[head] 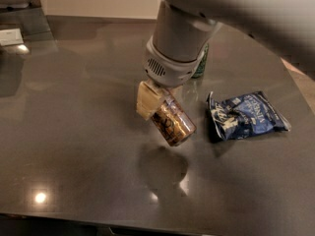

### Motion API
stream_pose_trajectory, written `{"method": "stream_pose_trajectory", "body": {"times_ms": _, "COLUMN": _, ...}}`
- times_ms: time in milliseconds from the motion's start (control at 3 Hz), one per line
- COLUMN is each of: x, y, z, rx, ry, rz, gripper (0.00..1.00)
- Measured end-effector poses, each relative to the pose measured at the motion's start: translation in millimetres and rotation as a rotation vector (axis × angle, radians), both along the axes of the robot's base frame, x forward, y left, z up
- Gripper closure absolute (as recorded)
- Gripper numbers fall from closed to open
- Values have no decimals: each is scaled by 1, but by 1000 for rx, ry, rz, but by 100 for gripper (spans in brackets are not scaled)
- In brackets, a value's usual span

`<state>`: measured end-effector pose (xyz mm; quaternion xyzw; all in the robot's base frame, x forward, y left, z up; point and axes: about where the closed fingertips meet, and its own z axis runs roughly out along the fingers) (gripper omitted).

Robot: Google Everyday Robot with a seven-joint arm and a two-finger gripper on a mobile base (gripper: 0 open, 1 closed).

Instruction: Place orange can upright

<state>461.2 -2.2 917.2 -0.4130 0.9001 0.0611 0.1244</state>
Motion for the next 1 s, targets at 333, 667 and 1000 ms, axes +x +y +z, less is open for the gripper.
{"method": "stream_pose_trajectory", "body": {"times_ms": 333, "x": 13, "y": 6, "z": 13, "rx": 99, "ry": -102, "rz": 56, "gripper": 100}}
{"method": "stream_pose_trajectory", "body": {"times_ms": 667, "x": 22, "y": 11, "z": 23, "rx": 194, "ry": -193, "rz": 116, "gripper": 100}}
{"method": "stream_pose_trajectory", "body": {"times_ms": 1000, "x": 29, "y": 15, "z": 26, "rx": 276, "ry": -268, "rz": 184, "gripper": 100}}
